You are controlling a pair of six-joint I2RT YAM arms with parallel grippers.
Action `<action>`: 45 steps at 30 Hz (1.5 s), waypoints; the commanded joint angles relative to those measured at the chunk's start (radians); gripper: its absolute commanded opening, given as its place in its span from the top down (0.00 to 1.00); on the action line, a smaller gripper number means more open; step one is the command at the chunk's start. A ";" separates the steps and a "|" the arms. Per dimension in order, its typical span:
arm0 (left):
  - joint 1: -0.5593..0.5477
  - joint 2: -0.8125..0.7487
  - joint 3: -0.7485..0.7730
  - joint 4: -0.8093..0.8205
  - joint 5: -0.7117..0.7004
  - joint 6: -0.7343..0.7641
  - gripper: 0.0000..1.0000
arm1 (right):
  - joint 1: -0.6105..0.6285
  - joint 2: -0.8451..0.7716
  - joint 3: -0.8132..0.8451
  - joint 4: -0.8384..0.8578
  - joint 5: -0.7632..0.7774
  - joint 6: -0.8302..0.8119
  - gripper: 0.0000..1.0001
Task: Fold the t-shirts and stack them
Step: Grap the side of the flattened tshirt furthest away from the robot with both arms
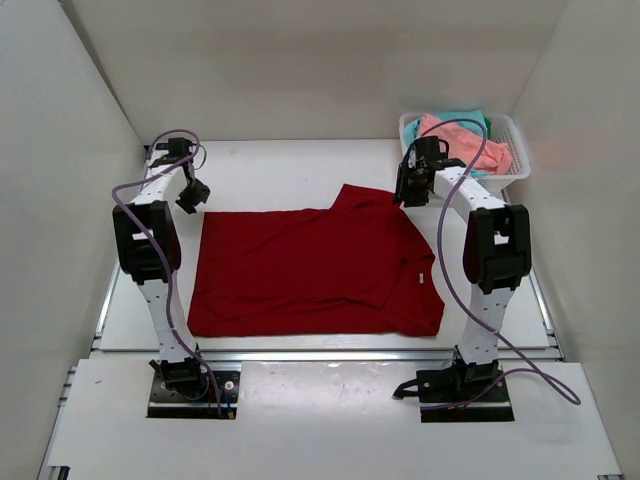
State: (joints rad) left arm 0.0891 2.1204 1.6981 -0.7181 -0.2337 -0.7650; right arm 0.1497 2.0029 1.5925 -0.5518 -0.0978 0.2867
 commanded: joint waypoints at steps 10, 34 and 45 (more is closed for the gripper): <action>-0.018 0.044 -0.026 -0.015 0.047 -0.026 0.50 | -0.038 0.043 0.053 -0.003 0.004 -0.001 0.58; -0.006 0.078 -0.008 -0.015 0.103 0.004 1.00 | 0.034 0.267 0.251 -0.075 0.184 0.074 0.54; -0.009 0.066 -0.017 0.000 0.128 -0.002 1.00 | 0.074 0.352 0.316 -0.177 0.224 0.098 0.58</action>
State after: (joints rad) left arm 0.0807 2.1883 1.6833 -0.7349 -0.1322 -0.7643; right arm 0.2161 2.2898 1.9015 -0.7200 0.1417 0.3744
